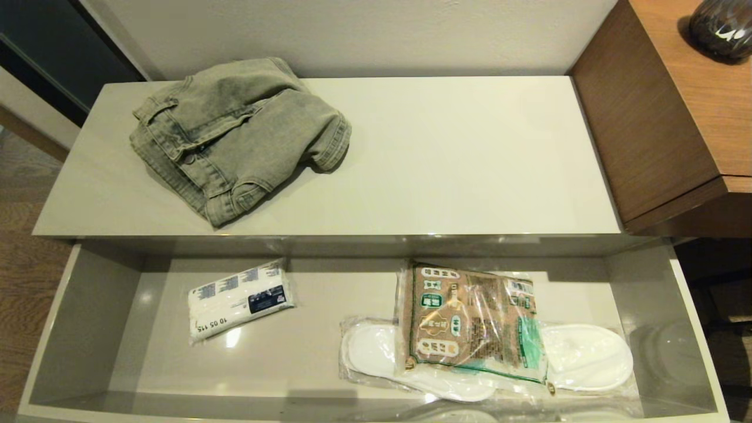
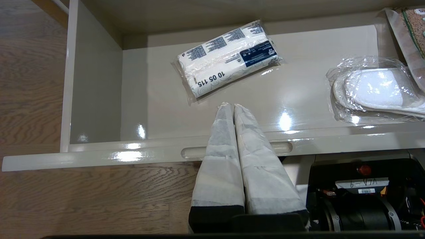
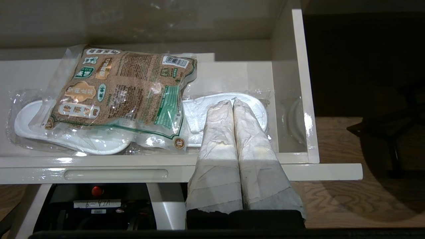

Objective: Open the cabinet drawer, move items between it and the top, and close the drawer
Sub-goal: Pick up the shorts on the table

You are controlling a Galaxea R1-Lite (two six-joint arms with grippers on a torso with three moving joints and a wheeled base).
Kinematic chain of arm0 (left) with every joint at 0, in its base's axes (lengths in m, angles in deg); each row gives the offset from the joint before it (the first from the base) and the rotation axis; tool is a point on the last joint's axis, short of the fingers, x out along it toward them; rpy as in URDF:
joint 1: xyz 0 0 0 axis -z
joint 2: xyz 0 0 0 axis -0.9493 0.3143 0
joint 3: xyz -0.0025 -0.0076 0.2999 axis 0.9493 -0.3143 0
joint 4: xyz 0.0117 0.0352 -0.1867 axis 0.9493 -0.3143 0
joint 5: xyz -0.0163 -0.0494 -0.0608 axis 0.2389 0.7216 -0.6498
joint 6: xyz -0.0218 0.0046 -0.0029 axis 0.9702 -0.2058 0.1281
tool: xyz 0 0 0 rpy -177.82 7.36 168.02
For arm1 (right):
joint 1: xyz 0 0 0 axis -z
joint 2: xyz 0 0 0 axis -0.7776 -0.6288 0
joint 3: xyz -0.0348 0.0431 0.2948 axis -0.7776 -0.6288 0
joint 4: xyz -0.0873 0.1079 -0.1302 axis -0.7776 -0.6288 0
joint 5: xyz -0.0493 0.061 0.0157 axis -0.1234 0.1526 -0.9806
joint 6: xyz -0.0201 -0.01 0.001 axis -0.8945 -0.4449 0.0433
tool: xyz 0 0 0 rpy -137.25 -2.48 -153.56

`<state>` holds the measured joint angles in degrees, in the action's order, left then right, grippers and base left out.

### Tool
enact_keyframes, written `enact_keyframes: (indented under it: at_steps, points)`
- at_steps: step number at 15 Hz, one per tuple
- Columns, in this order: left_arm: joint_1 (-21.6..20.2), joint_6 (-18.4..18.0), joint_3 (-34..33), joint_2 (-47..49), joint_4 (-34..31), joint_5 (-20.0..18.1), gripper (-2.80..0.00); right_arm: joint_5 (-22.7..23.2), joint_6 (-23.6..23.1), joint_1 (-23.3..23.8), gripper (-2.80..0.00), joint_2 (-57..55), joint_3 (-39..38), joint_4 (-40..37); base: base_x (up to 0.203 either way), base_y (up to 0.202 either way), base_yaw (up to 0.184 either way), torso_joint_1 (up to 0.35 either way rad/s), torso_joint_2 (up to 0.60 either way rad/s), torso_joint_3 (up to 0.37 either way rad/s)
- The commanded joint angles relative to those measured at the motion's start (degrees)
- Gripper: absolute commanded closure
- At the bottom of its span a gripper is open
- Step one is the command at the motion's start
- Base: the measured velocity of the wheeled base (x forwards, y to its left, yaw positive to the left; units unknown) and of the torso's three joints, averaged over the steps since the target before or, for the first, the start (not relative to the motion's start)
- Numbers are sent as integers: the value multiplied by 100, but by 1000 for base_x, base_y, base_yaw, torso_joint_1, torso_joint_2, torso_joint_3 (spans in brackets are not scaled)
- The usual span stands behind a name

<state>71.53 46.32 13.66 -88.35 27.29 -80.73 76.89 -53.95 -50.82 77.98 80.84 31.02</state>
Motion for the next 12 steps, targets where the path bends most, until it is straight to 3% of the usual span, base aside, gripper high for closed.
enact_keyframes:
  at_steps: [1, 12]
  points:
    - [-2, -59, 7, -2, -11, -24, 0, 0, 12, 3, 0, -12, -9, 1, 0, 0, 0, 0, 0, 0]
    - [-2, -97, 9, 7, 15, -10, 0, 0, 16, -4, 0, -12, -9, 1, 0, 0, 0, 0, 0, 0]
